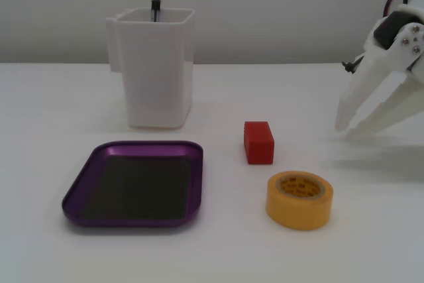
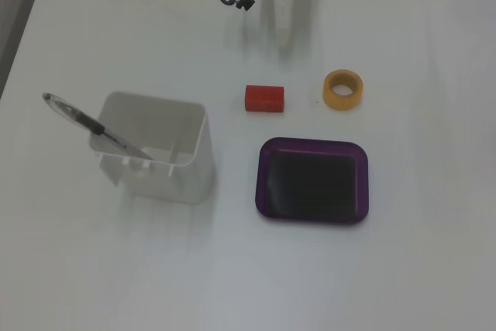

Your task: Pick up the red cube and place it in the box.

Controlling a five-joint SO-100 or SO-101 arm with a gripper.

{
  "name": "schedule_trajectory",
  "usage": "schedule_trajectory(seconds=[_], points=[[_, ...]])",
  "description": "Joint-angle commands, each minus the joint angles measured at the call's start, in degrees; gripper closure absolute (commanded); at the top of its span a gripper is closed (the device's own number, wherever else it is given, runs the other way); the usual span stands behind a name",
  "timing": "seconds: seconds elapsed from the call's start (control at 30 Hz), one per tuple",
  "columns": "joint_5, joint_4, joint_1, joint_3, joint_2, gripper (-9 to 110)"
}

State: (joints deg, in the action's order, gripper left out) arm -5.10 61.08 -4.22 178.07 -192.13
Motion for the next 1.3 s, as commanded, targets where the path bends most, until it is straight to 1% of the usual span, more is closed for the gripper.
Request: schedule_trajectory(seconds=[0.0, 0.13, 0.23, 0.37, 0.53, 0.6, 0.7, 0.77, 0.83, 0.93, 1.07, 1.27], points=[[-0.35, -0.79, 0.26, 0.35, -3.60, 99], [0.18, -1.76, 0.26, 0.44, -3.60, 99], [0.18, -8.35, 0.35, 1.14, -3.60, 99], [0.35, -11.25, 0.26, 2.11, -3.60, 100], [-2.20, -10.63, 8.09, 2.02, -3.69, 100], [-2.29, -11.34, 9.49, 1.32, -3.69, 100], [-2.99, -11.34, 8.61, -5.63, -3.69, 99], [-3.08, -12.39, 5.45, -12.22, -2.72, 99], [-5.80, -13.36, 4.39, -19.51, -1.14, 98], [-9.49, -12.57, 5.01, -26.81, 8.35, 94], [-9.32, -10.90, 0.79, -35.86, 31.29, 90], [-9.49, 2.90, -0.88, -59.24, 67.85, 78]])
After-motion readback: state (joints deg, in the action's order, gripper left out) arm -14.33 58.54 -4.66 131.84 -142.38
